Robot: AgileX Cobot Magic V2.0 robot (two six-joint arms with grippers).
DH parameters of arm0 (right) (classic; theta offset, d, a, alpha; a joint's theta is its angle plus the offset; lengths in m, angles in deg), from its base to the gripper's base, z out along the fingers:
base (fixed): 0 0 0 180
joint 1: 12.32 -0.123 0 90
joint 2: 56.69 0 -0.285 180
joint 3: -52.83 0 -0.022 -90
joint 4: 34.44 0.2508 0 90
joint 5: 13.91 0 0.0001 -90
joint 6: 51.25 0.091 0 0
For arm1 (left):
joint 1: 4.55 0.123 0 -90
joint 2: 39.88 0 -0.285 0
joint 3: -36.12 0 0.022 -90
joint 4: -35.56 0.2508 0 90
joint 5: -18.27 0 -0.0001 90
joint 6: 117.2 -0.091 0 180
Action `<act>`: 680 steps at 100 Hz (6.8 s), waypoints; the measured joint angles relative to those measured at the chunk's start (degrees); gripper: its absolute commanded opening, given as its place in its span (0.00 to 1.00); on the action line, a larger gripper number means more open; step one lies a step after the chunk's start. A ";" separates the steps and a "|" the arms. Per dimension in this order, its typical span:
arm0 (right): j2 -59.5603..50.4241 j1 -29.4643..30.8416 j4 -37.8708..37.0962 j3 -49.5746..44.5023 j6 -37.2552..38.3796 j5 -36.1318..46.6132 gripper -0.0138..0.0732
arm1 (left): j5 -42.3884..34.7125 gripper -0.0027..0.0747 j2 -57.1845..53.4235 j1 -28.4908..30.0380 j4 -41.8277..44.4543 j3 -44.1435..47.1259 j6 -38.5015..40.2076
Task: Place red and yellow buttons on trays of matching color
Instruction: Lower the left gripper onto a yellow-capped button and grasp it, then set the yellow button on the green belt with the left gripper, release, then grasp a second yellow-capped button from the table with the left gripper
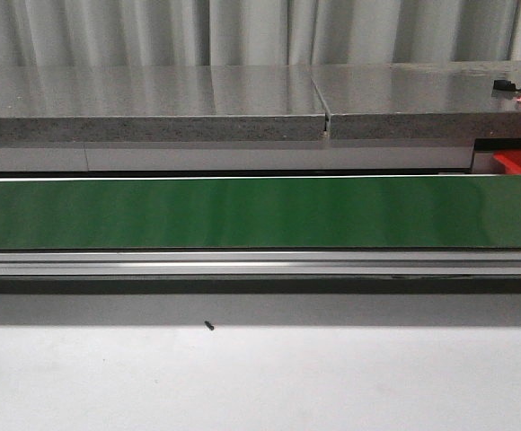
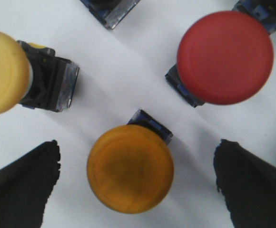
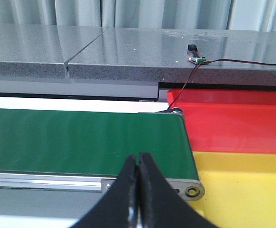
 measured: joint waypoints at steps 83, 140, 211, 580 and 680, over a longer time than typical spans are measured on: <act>0.00 0.00 0.00 0.00 0.00 0.00 0.08 | 2.53 0.04 -1.08 0.00 0.00 0.00 -0.09; 0.00 0.00 0.00 0.00 0.00 0.00 0.08 | 10.82 0.02 -20.11 -0.90 -20.68 -4.97 -22.00; 0.00 0.00 0.00 0.00 0.00 0.00 0.08 | 12.88 0.02 -8.19 -14.86 -21.33 -11.37 -25.49; 0.00 0.00 0.00 0.00 0.00 0.00 0.08 | -5.43 0.68 5.65 9.80 1.97 -5.04 -0.77; 0.00 0.00 0.00 0.00 0.00 0.00 0.08 | -7.00 0.25 4.59 9.80 2.99 -5.13 -0.34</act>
